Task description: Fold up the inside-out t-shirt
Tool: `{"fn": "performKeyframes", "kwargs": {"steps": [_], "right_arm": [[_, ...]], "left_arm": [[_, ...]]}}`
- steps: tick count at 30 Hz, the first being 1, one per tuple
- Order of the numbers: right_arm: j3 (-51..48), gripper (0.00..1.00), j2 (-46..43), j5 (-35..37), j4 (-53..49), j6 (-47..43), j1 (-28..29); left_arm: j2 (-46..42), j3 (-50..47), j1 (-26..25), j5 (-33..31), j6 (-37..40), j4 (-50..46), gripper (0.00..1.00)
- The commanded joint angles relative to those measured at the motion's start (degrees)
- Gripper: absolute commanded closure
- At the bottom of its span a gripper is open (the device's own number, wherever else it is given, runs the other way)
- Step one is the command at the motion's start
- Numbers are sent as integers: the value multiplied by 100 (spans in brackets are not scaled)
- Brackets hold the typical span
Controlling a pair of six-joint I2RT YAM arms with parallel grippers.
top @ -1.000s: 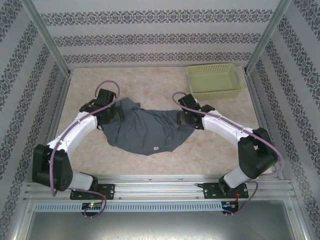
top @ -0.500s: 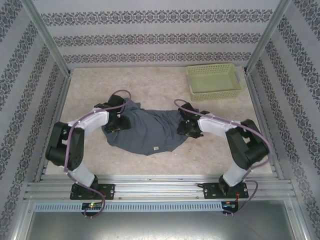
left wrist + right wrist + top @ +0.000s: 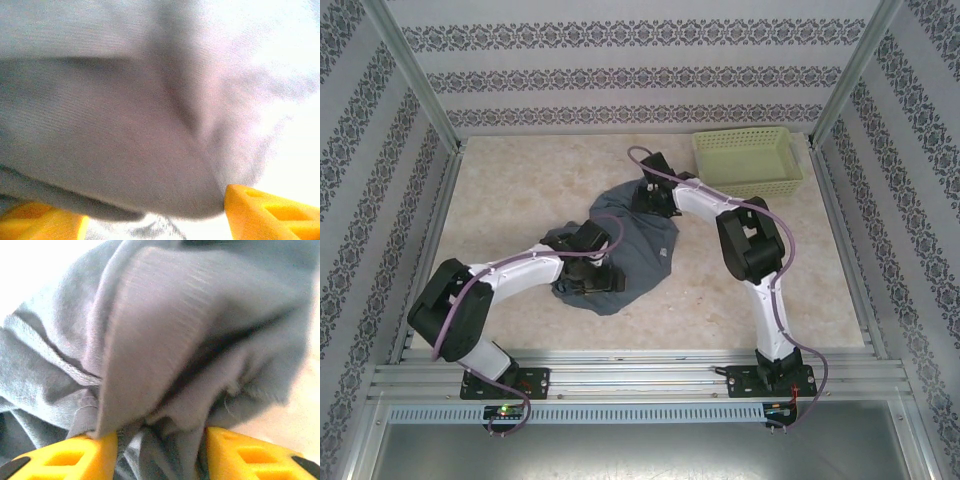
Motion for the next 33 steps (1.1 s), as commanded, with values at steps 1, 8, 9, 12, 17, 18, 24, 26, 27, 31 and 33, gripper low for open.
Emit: {"fn": "performKeyframes", "kwargs": {"steps": [1,8,9,12,17,18,24,26,27,31,33], "right_arm": [[442,46,-181,-123,-415,-329,-19],[-991,36,-1858,350,-483,-363,-129],[-1314,36,-2121,394,-470,-354,-93],[-2566,36,-2976,548,-412,-142,81],[-3986,36,-4015,734,-315,177,878],[-4101,36,-4076,752,-300,215,1074],[-4179,36,-3398,497,178,519,1952],[-3965,37,-2995,519,77,559,1978],[-3858,37,-2785,621,9,524,1966],[-3374,39,-2260,1194,-450,125,1642],[-3198,40,-2039,1323,-454,-117,1320]], "left_arm": [[-642,288,28,3,-184,59,24],[-613,940,1221,-306,-31,-43,20],[-388,1169,1312,-452,22,-120,20],[507,1969,1528,-846,-2,-43,20],[2158,3410,1652,-1076,124,-40,20],[2458,3777,1656,-1137,192,-161,20],[3466,4125,1912,-812,67,-28,27],[3390,3941,1917,-878,138,-43,28],[3307,3757,1914,-847,180,-4,28],[2764,2677,1906,-761,144,362,31],[2432,2003,1871,-592,20,639,32]]}}
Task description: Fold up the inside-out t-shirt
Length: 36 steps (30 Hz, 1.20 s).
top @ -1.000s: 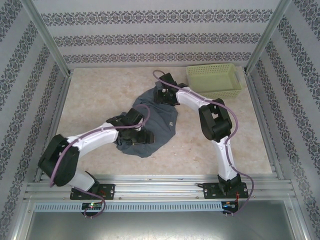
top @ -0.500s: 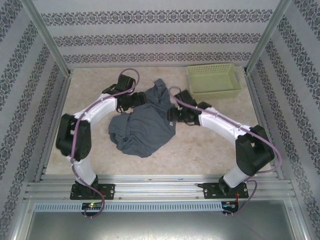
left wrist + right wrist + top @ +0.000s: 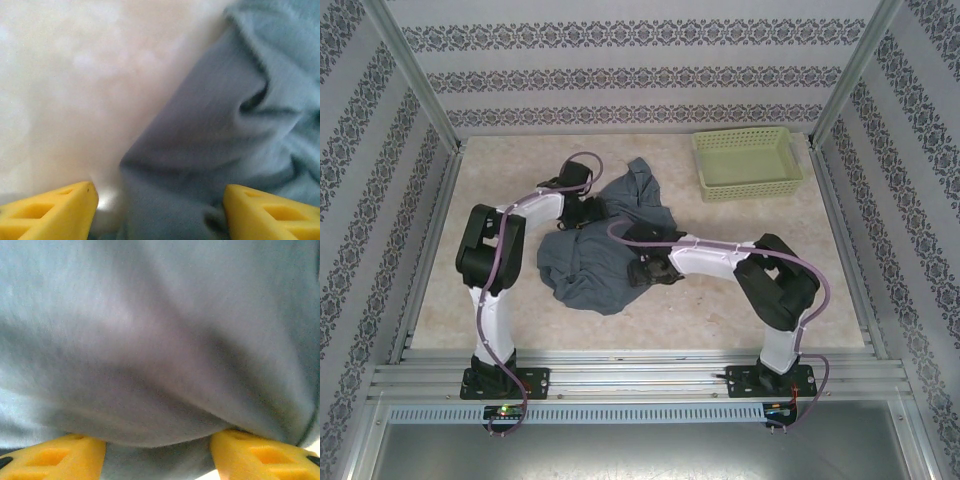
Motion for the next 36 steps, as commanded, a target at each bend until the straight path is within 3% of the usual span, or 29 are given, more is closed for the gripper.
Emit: {"fn": "performKeyframes", "kwargs": {"steps": [1,6,12,14,18,22,29,36], "right_arm": [[404,41,367,568,-213,-399,-587],[1350,41,996,570,-138,-847,-1299],[2284,39,1250,510,-373,-1126,-1602],[2289,38,1060,570,-442,-1135,-1664],[1691,36,275,552,-371,-1093,-1761],[905,35,-472,371,-359,-1007,-1781],[-307,34,-1162,33,-198,-795,-1810],[-702,34,-1098,114,65,-650,-1926]], "left_arm": [[-486,-1024,-64,243,-146,97,33],[-1447,-2441,-647,412,-617,621,33],[-2244,-2756,-1859,542,-1074,897,33],[-2488,-2651,-1960,430,-1032,855,31],[-2778,-2190,-1617,-235,-598,270,23],[-2435,-1341,-1001,-700,-18,-470,21],[-1050,278,-8,-1120,479,-1157,19],[482,1896,28,-1066,1212,-1782,23]]}}
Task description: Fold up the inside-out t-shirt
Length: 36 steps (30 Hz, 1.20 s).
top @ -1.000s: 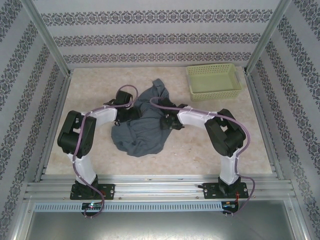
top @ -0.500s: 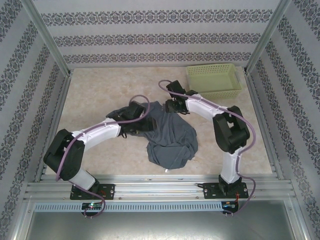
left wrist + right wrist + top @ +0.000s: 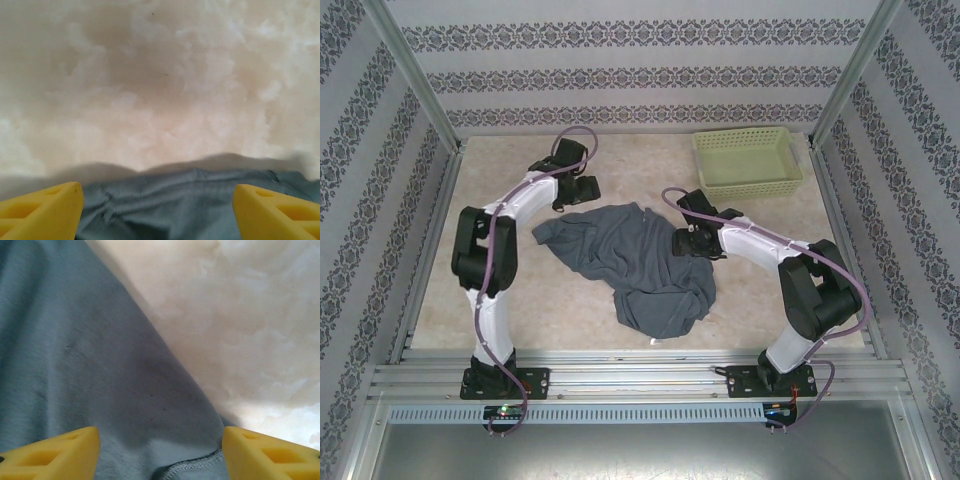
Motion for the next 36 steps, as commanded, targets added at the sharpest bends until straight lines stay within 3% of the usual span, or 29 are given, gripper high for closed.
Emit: {"fn": "performKeyframes", "kwargs": {"steps": [1,9,13,21,24,29,36], "right_arm": [[-159,34,22,36,266,175,-118],[13,34,702,-199,354,288,-336],[201,38,1027,-459,436,298,-310],[484,88,678,383,89,-13,-154],[568,98,429,777,-102,-169,-105],[539,100,-161,1448,-259,-339,62],[663,100,-926,2489,-551,-706,314]], "left_arm": [[405,465,-103,-36,644,-707,23],[952,403,-283,-65,761,-1053,23],[940,68,-279,-104,650,-940,29],[616,-376,-229,-242,527,-649,67],[330,-533,-204,-290,426,-549,82],[-573,-1189,-208,-506,224,-15,99],[-2167,-2167,-181,-915,72,784,100]]}}
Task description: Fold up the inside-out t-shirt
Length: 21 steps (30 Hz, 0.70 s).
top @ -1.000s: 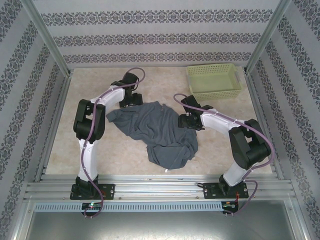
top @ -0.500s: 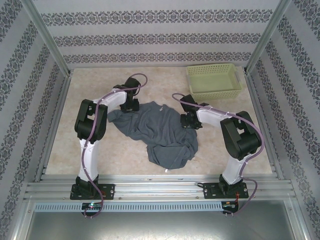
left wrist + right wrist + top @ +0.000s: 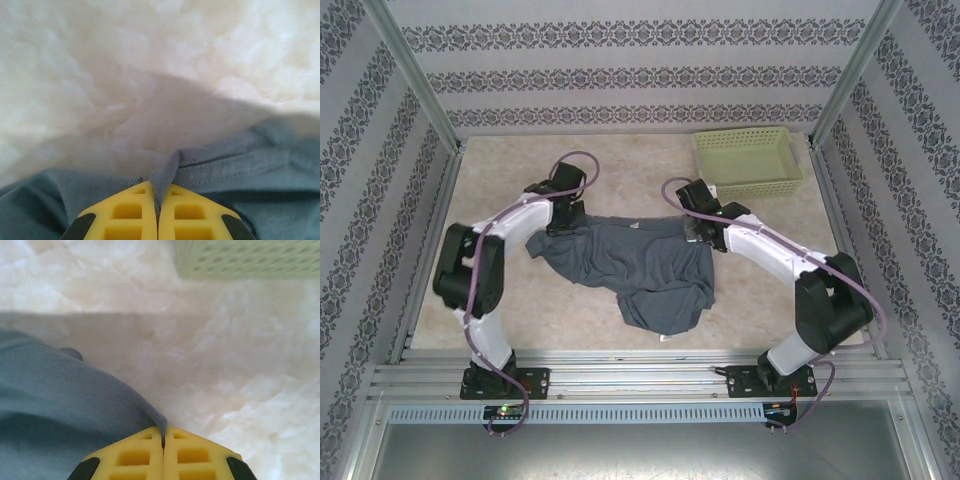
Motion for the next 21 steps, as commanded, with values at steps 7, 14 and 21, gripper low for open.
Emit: {"fn": "performKeyframes", "kwargs": {"steps": [7,14,21], "right_arm": [[248,100,-1015,1134,-193,-514,131],[386,100,-1517,1186,-118,-701,243],[791,100,-1842,1162,-69,-954,455]], "left_arm": [[-1901,-792,57,-600,-305,990,100],[-2875,-783,63,-772,-234,1102,100],[-3333,-301,61,-451,-198,945,100]]}}
